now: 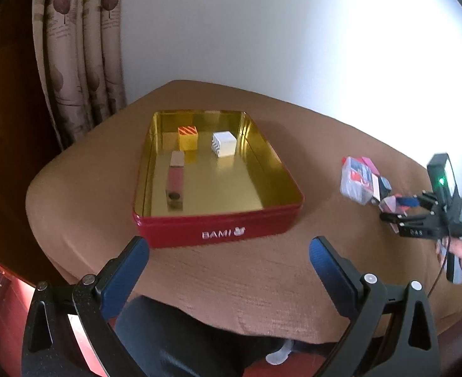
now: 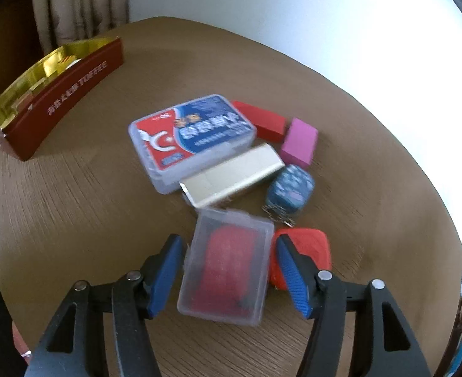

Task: Organize rigid objects
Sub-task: 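Grasp the clear box with red card using the right gripper, then carry the clear box into the tin tray and open the right gripper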

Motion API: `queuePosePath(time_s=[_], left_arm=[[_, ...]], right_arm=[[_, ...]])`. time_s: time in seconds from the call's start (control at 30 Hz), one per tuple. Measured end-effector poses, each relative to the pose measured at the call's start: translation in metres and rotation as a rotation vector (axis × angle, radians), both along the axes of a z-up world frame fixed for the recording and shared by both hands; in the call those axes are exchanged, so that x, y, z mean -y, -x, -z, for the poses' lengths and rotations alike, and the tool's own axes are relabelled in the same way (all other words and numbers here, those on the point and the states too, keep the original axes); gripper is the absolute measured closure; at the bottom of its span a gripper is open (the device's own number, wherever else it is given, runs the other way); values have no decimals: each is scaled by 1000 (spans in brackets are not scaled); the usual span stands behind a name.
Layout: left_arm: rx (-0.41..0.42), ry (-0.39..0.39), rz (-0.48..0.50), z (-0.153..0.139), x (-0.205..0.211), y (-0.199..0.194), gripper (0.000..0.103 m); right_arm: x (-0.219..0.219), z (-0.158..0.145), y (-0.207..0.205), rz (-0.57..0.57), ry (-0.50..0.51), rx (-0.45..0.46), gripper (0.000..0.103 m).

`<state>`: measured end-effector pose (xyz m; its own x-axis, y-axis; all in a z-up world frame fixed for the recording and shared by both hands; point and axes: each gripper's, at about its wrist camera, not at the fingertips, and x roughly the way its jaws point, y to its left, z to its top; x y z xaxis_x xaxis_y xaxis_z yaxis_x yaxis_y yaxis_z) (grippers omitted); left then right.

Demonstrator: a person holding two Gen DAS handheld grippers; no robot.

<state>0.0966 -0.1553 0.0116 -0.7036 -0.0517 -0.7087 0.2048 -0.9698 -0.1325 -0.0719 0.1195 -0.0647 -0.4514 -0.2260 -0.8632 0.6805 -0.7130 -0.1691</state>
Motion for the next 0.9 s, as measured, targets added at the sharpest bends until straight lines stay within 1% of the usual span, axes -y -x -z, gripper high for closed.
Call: queuePosePath(time_s=[0.03,0.07,0.17,0.27,0.37,0.5,0.63,0.73,0.8,0.9], left_arm=[[5,-5,7,2,-2,0,2],[11,-6,10,4,-4,1,2],[22,-29,13,8,-4,1,2],[33,-49,16,11,-3,1,2],[33,-55,-4,9,0,-3,2],[14,-69,-46,1,7,-8,2],[-13,-81,-96,-8,20,-16,2],[-29,-104,-142,-13,34,-25,2],[-40,-118,-180,-15,44,-33,2],[-56,-129,-237,-16,59,-41,2]], right_arm=[[4,1,-2,-8,-4,2,49],[6,2,-2,-8,0,20,50],[8,0,-9,4,2,7,50],[4,-10,-16,28,31,-7,50],[-2,-33,-19,69,78,-34,50],[1,-71,-14,124,192,-35,50],[30,-110,-19,105,275,-52,50],[67,-135,-24,60,317,-63,50],[92,-146,-27,24,322,-73,50],[139,-152,-36,-40,317,-65,50]])
